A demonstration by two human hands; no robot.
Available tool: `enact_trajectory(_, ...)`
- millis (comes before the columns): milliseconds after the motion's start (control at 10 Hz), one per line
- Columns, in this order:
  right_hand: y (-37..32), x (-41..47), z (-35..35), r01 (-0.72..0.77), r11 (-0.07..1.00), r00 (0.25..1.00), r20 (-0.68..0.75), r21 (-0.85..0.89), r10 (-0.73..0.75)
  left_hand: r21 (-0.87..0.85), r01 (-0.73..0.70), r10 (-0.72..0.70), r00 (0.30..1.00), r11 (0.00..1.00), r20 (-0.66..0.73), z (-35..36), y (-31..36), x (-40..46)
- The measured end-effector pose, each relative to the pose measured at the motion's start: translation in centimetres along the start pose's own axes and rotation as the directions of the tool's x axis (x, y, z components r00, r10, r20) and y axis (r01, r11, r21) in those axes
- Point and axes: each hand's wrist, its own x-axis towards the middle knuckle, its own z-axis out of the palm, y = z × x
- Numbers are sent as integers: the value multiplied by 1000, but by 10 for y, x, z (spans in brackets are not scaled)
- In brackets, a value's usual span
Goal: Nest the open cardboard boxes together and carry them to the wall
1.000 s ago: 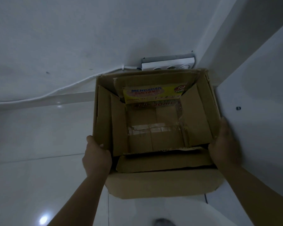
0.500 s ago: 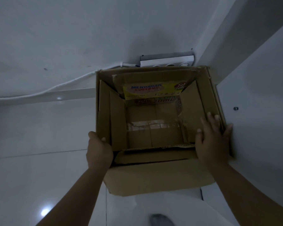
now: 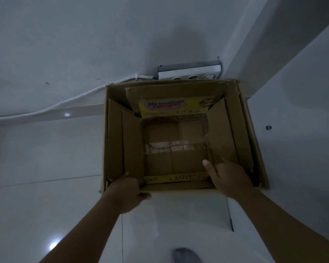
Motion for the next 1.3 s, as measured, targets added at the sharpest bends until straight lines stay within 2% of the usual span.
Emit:
enact_trajectory(100,-2,3,-4,2,998,1000,30,-65,0,53,21,-24,998,998,60,-4,2,2)
enact_trajectory(200,-2,10,-2,13,968,992,128,-249,20,418,-39,-21,990,908,138,-8,0,4)
enact_trajectory(300,11,15,-8,-147,946,938,262,-290,226,542,-3,-84,987,840,135,-12,-5,6)
enact_trajectory(400,17,21,-14,-262,924,900,276,-280,338,509,34,-117,984,860,132,-11,-3,5)
enact_trajectory(500,-6,41,-14,-356,894,882,219,-272,418,501,11,-83,989,866,123,-7,3,5)
enact_trajectory(600,-39,82,-24,-410,912,903,150,14,404,477,-6,-57,991,879,119,-5,5,4)
enact_trajectory(700,-72,123,-49,-410,705,901,135,578,413,446,11,-51,996,895,79,-2,4,4)
enact_trajectory(800,-89,151,-66,-336,474,907,144,813,396,434,18,-49,997,901,61,0,3,5)
enact_trajectory(900,-85,154,-67,-269,382,932,139,884,334,407,29,-58,997,913,58,-3,4,8)
enact_trajectory(1000,-82,123,-51,-267,474,930,95,839,355,419,47,-85,994,907,73,-6,7,4)
enact_trajectory(1100,-73,67,-24,-363,656,912,109,662,395,441,93,-126,991,893,45,-9,17,-7)
enact_trajectory(1200,-55,15,-3,-382,852,913,1,358,409,359,149,-132,989,921,-71,-11,30,-25)
enact_trajectory(1300,-48,-29,1,-377,925,925,-41,38,379,195,181,-145,972,964,-184,-5,44,-59)
